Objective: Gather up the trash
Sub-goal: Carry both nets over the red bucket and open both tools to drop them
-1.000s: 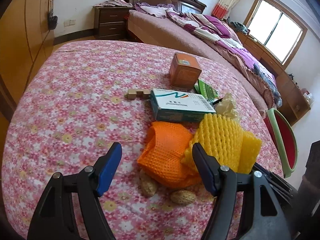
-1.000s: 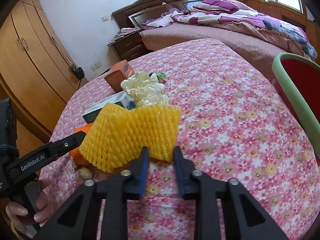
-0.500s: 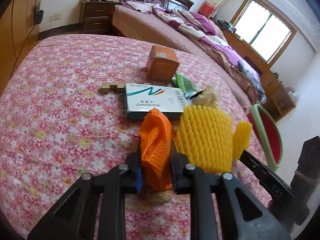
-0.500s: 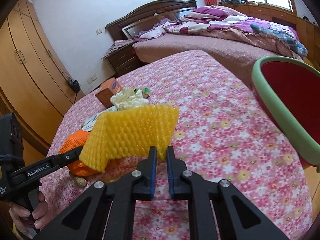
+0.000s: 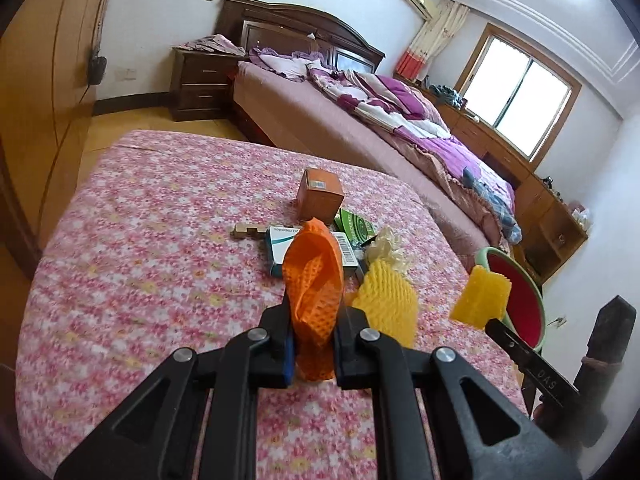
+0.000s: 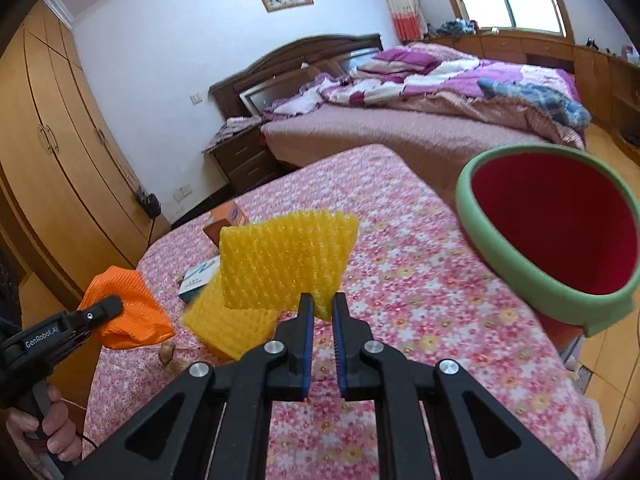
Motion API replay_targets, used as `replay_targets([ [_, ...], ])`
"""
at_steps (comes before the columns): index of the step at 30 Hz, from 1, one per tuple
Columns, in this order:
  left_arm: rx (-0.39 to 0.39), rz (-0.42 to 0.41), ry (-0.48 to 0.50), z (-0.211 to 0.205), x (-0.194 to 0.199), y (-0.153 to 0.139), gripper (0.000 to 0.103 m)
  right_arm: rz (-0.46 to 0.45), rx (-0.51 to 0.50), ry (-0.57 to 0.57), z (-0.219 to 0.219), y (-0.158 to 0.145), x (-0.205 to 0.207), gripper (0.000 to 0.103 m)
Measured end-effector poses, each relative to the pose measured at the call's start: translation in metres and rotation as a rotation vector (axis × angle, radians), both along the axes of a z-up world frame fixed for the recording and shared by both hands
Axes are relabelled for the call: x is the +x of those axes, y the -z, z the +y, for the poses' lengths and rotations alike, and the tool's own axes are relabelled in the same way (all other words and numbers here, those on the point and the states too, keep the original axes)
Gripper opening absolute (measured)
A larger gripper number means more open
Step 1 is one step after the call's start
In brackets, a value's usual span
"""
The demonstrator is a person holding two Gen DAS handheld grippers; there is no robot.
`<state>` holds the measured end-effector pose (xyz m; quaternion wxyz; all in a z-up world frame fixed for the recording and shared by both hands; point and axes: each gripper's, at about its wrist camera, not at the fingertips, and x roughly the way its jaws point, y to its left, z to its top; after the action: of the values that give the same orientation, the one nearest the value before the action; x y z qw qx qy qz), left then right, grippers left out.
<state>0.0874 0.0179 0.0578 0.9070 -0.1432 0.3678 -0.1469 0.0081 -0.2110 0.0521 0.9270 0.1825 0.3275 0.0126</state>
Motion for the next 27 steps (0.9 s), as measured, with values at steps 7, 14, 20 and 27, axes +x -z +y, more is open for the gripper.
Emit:
replay_targets([
  [7, -0.043, -0.018, 0.004, 0.005, -0.017, -0.014, 0.013, -0.048, 0.006, 0.010, -0.006, -0.020, -0.023, 0.011],
  [14, -0.038, -0.067, 0.024, -0.005, -0.036, -0.032, 0.013, -0.109, 0.009, 0.029, -0.014, -0.040, -0.050, 0.011],
  [20, -0.036, -0.098, 0.055, -0.014, -0.046, -0.042, 0.013, -0.133, 0.005, 0.050, -0.022, -0.049, -0.061, 0.011],
  [27, -0.049, -0.093, 0.087, -0.031, -0.039, -0.050, 0.013, -0.132, 0.002, 0.089, -0.041, -0.060, -0.063, 0.011],
])
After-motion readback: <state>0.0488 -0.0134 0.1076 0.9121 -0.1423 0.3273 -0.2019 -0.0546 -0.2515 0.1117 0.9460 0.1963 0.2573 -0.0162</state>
